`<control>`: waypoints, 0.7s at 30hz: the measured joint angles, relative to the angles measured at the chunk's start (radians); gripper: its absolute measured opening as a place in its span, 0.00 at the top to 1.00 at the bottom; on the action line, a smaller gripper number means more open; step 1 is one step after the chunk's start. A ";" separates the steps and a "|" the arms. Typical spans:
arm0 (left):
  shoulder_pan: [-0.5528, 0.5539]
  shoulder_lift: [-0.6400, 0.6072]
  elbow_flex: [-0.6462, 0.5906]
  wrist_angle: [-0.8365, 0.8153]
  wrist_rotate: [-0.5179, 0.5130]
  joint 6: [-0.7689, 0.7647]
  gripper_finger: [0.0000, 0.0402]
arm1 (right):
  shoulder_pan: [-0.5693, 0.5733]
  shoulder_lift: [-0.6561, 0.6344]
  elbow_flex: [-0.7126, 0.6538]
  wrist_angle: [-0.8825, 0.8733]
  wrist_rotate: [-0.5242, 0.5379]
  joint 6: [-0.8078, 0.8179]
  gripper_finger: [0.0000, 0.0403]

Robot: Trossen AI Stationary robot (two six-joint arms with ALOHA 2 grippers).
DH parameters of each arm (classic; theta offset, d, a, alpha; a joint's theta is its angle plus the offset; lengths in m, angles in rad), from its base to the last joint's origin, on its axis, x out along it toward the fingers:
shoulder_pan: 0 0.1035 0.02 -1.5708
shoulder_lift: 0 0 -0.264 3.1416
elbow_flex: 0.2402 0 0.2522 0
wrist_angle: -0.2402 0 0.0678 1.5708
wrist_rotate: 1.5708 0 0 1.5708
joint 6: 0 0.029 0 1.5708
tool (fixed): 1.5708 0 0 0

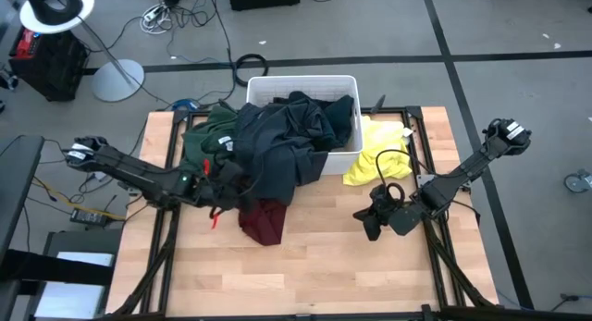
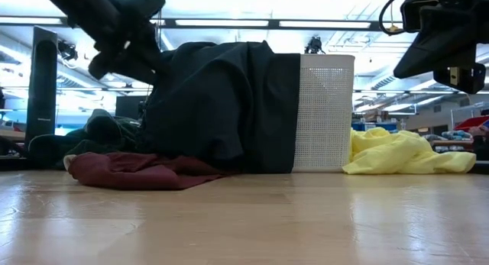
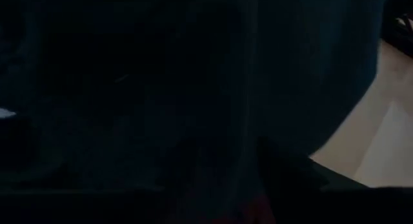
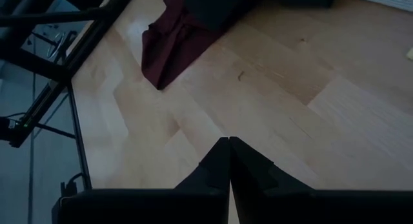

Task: Sort clothes
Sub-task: Put the blue shorts into the white bin

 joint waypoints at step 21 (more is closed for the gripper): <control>0.085 0.303 -0.125 0.567 -0.008 0.250 0.50 | 0.000 0.000 0.000 0.003 -0.018 0.000 0.98</control>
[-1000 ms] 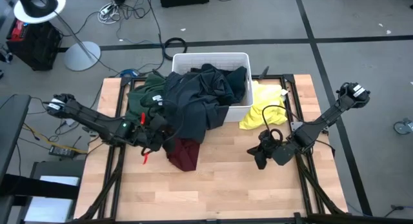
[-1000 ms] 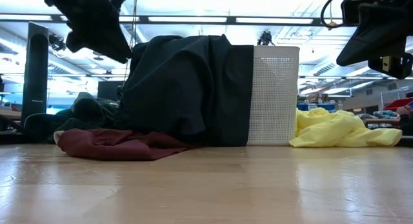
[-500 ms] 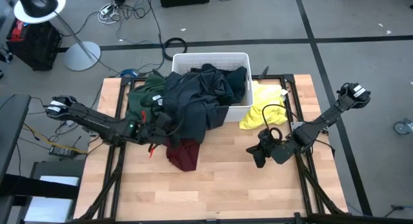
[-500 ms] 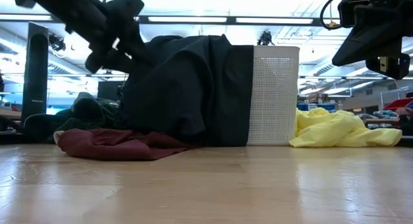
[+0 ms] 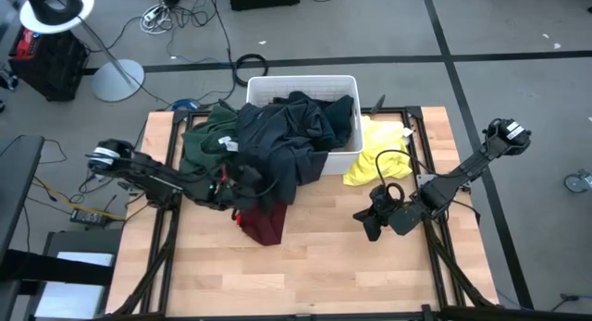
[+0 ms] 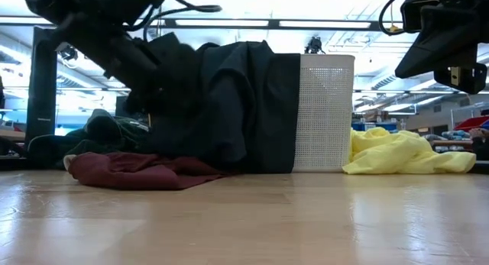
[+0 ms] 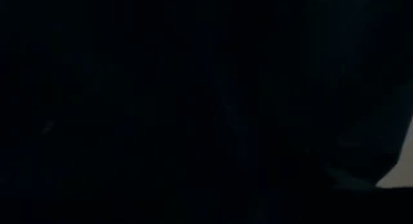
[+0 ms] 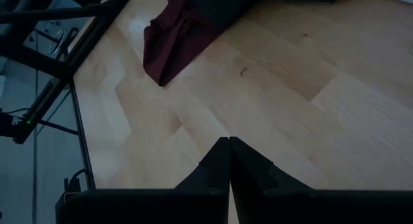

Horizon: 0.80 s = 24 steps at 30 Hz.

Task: Sort clothes
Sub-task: Put the blue shorts into the white bin

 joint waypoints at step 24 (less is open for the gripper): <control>0.087 -0.042 0.749 -0.438 0.078 0.655 1.00 | -0.018 0.000 0.000 -0.003 -0.006 -0.081 0.98</control>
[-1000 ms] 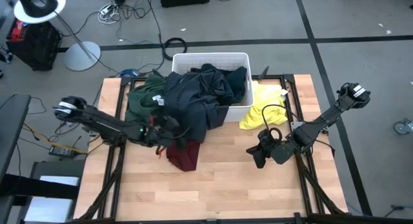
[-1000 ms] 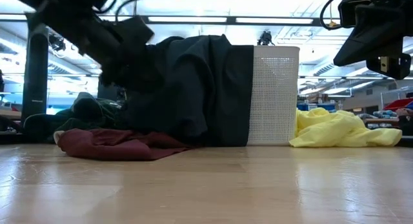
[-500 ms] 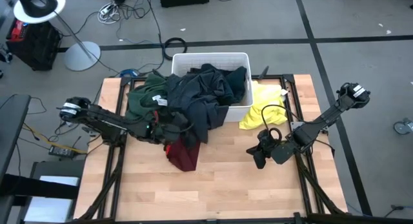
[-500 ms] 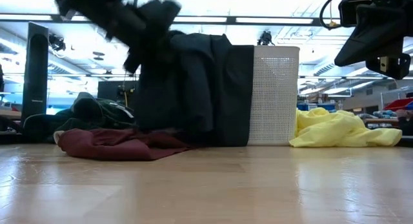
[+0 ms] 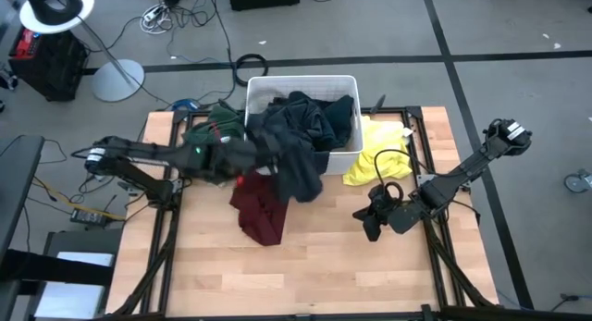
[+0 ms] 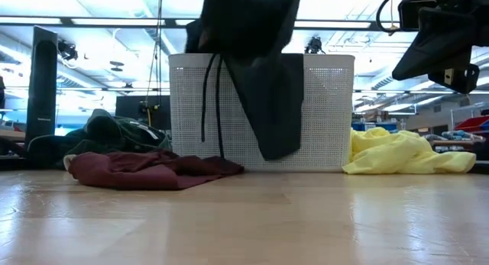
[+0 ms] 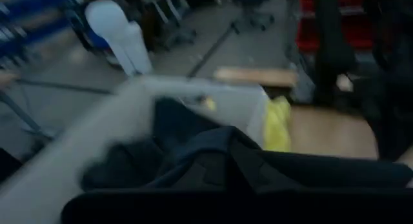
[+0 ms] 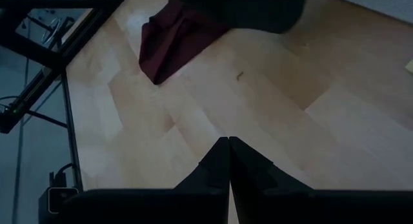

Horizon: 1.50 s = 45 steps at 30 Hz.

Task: Sort clothes
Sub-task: Put the blue shorts into the white bin

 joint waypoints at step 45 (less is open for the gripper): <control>0.509 0.407 0.218 -0.247 0.411 0.230 1.00 | -0.059 0.000 0.000 0.116 0.132 0.065 0.98</control>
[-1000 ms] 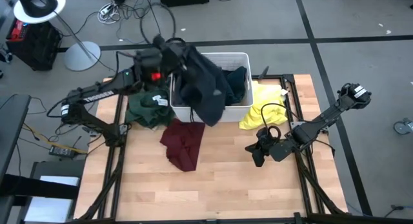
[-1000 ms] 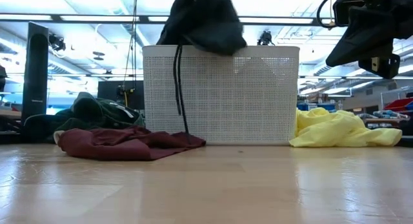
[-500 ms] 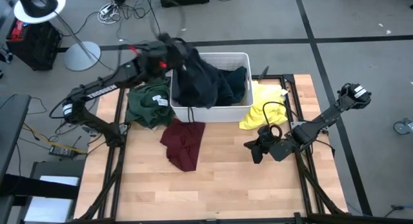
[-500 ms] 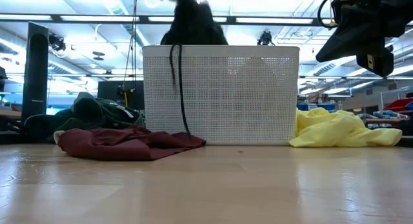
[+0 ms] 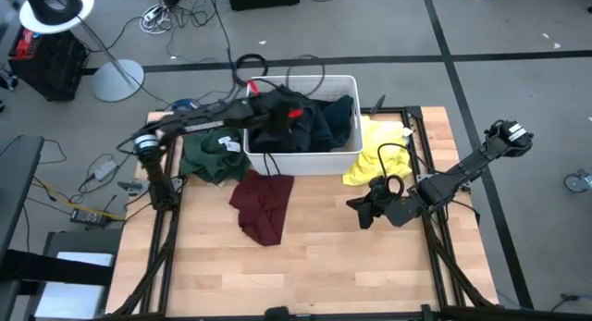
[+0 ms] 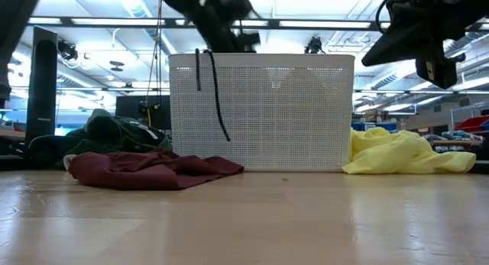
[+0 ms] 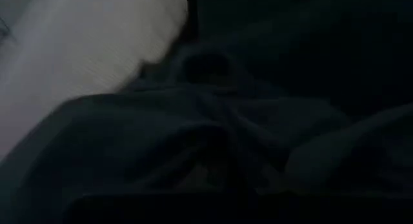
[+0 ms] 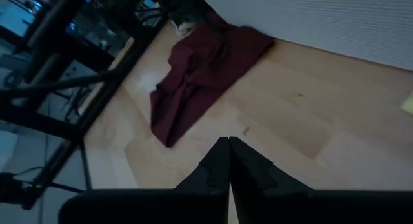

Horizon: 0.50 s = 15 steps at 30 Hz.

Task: Sort clothes
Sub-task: Put the blue shorts into the white bin

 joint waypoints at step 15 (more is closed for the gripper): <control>0.042 0.289 0.005 0.099 0.166 -0.136 1.00 | -0.009 0.000 0.000 0.118 0.002 0.002 0.98</control>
